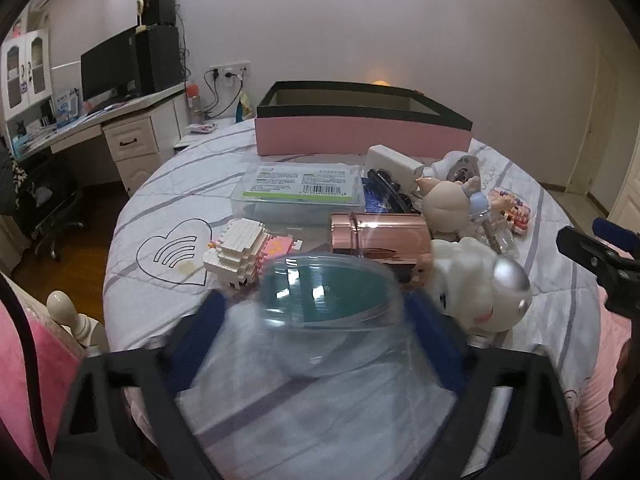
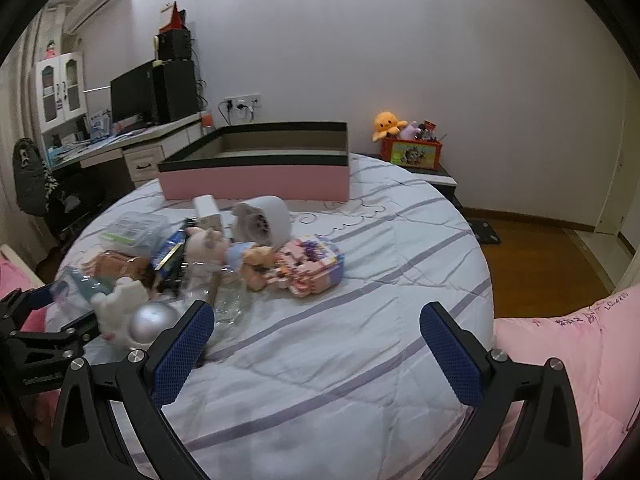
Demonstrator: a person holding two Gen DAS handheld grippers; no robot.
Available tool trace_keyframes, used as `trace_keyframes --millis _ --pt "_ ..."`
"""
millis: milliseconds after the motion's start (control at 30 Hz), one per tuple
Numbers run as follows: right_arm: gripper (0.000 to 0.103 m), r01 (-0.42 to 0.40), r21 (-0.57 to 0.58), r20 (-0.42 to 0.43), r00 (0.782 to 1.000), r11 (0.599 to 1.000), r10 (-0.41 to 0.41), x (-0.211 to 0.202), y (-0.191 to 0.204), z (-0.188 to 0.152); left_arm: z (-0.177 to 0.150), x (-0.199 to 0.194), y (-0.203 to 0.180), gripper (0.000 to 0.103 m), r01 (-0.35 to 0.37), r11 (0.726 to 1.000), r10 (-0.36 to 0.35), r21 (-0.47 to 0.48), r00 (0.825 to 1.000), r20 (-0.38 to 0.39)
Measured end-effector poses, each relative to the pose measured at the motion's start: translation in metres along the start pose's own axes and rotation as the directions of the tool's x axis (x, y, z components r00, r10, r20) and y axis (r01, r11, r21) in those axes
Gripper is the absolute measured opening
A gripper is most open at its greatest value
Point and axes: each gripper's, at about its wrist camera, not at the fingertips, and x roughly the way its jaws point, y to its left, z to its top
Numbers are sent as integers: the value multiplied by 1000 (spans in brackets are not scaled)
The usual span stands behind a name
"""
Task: Organize rigid objects
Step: 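Grasp the teal heart compact with the left tool while the right tool grasps the pink block figure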
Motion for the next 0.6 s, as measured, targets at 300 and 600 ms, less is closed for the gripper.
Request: trace_keyframes --millis 300,600 --pt "103 -7 -31 -101 995 1000 4 50 -5 15 16 -8 4 76 56 998 -56 2 998 31" --pt "101 -68 -31 -223 973 997 60 92 -10 31 47 -1 0 75 55 998 -57 36 997 52"
